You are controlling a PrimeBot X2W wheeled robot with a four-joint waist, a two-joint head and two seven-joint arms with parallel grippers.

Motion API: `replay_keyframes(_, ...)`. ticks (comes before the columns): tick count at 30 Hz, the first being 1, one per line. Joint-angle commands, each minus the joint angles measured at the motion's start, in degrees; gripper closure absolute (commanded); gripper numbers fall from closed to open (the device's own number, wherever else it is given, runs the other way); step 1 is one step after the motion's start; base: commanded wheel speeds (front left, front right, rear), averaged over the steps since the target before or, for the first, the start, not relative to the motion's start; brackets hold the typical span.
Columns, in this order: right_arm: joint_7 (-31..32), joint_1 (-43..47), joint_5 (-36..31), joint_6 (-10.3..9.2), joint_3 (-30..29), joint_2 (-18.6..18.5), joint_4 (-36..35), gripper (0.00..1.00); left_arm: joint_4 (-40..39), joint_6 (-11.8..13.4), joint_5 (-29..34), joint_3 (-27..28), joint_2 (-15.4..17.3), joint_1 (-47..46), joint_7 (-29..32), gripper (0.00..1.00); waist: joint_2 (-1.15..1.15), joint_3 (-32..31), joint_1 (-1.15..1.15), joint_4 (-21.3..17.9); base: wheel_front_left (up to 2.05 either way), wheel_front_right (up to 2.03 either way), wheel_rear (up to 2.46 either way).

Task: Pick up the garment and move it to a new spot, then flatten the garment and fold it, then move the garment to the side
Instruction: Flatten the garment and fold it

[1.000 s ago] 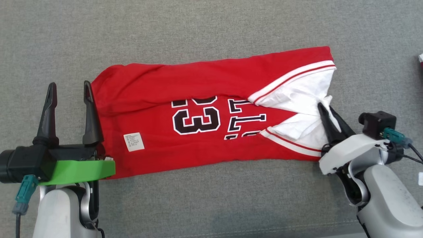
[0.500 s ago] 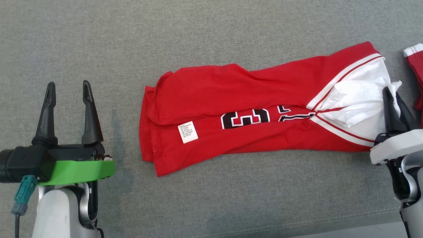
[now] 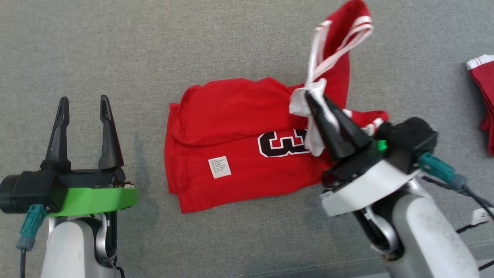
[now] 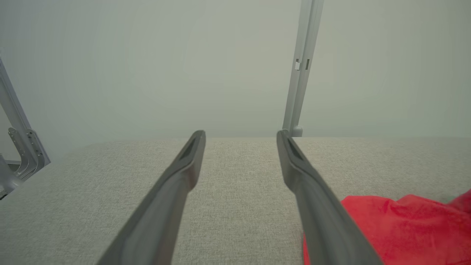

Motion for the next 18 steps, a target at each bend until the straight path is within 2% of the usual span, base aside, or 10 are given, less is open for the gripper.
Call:
replay_keyframes(1, 0.28, -1.02, 0.39, -0.05, 1.92, 1.19, 0.51, 1.0, 0.09, -0.19, 0.07, -0.09, -0.18, -0.78, -0.16, 0.0, 0.0, -0.16, 0.0, 0.42, 0.0, 0.0, 0.0)
replay_keyframes(4, 0.3, -1.89, 1.65, -0.05, 7.66, 4.32, 3.91, 1.0, 0.42, -0.21, -0.2, -0.64, -0.38, -1.02, -0.15, 0.0, 0.0, -0.32, 0.0, 1.46, 0.0, 0.0, 0.0)
replay_keyframes(9, -2.48, -3.85, 4.5, -0.04, 15.9, 6.7, 12.66, 1.0, 1.14, -0.19, -0.88, -1.26, -0.62, -1.35, -0.15, 0.0, 0.0, -0.13, 0.0, 3.06, 0.0, 0.0, 0.0)
replay_keyframes(12, -5.27, -5.41, 6.34, -0.04, 18.72, 7.14, 18.09, 1.0, 1.59, -0.25, -0.95, -1.86, -0.76, -1.42, -0.16, 0.0, 0.0, 0.08, 0.0, 3.96, 0.0, 0.0, 0.0)
replay_keyframes(18, -10.2, -8.16, 10.67, -0.04, 22.02, 7.22, 24.01, 1.0, 2.1, -0.36, -0.98, -3.18, -0.91, -1.55, -0.15, 0.0, 0.0, 0.48, 0.0, 4.71, 0.0, 0.0, 0.0)
